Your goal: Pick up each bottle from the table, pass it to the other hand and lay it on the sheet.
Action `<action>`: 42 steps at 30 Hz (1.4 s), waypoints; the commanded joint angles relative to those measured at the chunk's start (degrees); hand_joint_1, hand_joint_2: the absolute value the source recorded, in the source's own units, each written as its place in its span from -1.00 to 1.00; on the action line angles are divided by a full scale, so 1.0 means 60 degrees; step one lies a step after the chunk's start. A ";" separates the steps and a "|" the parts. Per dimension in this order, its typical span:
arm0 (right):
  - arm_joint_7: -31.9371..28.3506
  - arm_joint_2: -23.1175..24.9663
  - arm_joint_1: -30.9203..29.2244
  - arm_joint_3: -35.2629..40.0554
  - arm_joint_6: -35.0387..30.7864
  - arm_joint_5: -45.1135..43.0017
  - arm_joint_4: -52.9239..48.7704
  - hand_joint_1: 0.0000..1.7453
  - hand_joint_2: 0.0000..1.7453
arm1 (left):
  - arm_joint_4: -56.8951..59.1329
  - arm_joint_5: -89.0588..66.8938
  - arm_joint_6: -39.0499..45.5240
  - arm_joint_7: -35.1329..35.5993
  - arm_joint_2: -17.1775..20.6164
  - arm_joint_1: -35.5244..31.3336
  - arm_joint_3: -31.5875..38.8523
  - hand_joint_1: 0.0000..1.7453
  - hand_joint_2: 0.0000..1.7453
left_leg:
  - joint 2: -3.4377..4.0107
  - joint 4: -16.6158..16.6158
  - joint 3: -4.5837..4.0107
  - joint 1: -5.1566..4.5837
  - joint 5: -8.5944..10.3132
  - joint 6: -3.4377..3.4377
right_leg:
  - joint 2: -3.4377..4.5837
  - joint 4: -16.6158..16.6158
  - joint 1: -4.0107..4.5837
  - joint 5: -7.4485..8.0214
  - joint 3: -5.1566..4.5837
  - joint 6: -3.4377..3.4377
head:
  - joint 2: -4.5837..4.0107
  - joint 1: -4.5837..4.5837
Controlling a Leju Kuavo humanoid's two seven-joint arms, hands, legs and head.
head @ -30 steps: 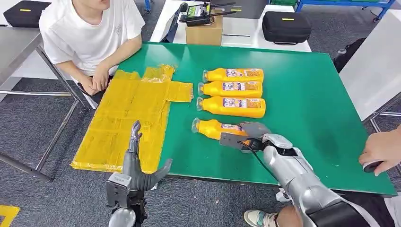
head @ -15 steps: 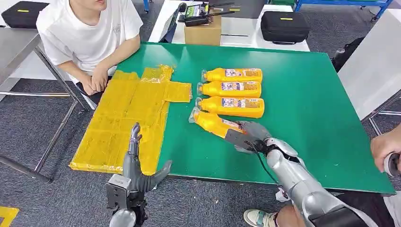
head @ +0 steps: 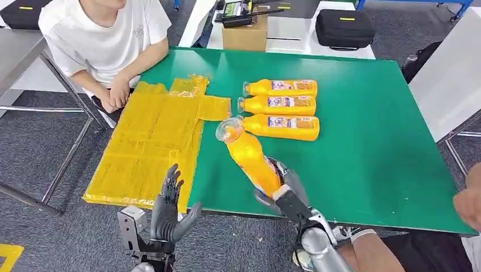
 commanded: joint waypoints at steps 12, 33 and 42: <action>-0.0994 0.1200 -0.0391 0.1288 -0.0896 0.0837 0.1249 1.00 1.00 | -0.0045 -0.0159 -0.0560 0.0282 0.0869 -0.0117 -0.0678 -1.00 -1.00 | 0.0016 -0.0016 0.0036 0.0006 -0.0010 -0.0014 | 0.0006 -0.0016 0.0009 -0.0010 0.0034 -0.0019 | 0.0000 0.0000; -0.0622 0.1482 -0.0801 0.3186 -0.1945 0.2282 0.2666 1.00 1.00 | -0.0318 -0.0895 0.1212 -0.0098 0.1008 -0.0803 -0.1910 -1.00 -1.00 | 0.0000 -0.0014 0.0029 0.0002 -0.0009 -0.0014 | -0.0010 -0.0008 0.0004 -0.0016 0.0029 -0.0019 | 0.0000 0.0000; -0.0289 0.1461 -0.1019 0.2882 -0.1503 0.1813 0.1968 1.00 1.00 | -0.0293 -0.2052 0.1833 -0.0350 0.0950 -0.0742 -0.1943 -1.00 -1.00 | 0.0004 -0.0003 0.0004 0.0002 -0.0004 -0.0009 | -0.0003 -0.0001 0.0003 -0.0008 0.0004 -0.0012 | 0.0000 0.0000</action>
